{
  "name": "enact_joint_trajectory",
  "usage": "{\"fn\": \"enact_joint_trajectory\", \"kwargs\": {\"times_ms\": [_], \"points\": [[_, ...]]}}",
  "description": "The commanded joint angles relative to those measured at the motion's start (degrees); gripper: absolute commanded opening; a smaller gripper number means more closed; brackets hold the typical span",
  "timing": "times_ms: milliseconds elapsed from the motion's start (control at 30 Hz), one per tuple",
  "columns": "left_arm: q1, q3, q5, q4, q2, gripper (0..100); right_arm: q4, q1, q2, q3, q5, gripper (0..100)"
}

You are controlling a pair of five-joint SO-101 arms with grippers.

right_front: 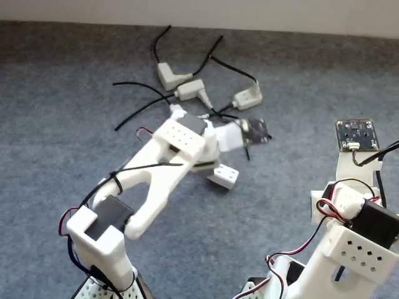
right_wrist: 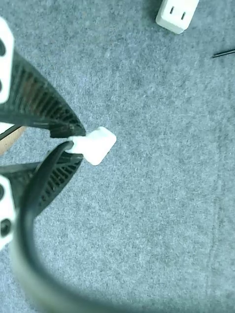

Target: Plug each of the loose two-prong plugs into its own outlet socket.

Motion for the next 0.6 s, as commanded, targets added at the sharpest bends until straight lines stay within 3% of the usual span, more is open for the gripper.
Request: {"fn": "enact_joint_trajectory", "kwargs": {"times_ms": [0, 100, 267, 567], "points": [[-4.5, -2.2, 4.0, -3.6, -1.7, 21, 2.0, 0.4, -0.3, -0.2, 0.3, 1.5], [-7.7, 0.9, 6.7, -7.1, -1.7, 21, 2.0, 0.4, -0.3, -0.2, 0.3, 1.5], [-8.0, 6.1, 2.8, -7.0, -2.4, 22, 2.0, 0.5, -0.3, -0.2, 0.3, 1.5], [6.1, 3.7, -0.7, -3.4, -7.2, 22, 2.0, 0.6, -0.7, -0.1, 0.3, 1.5]]}}
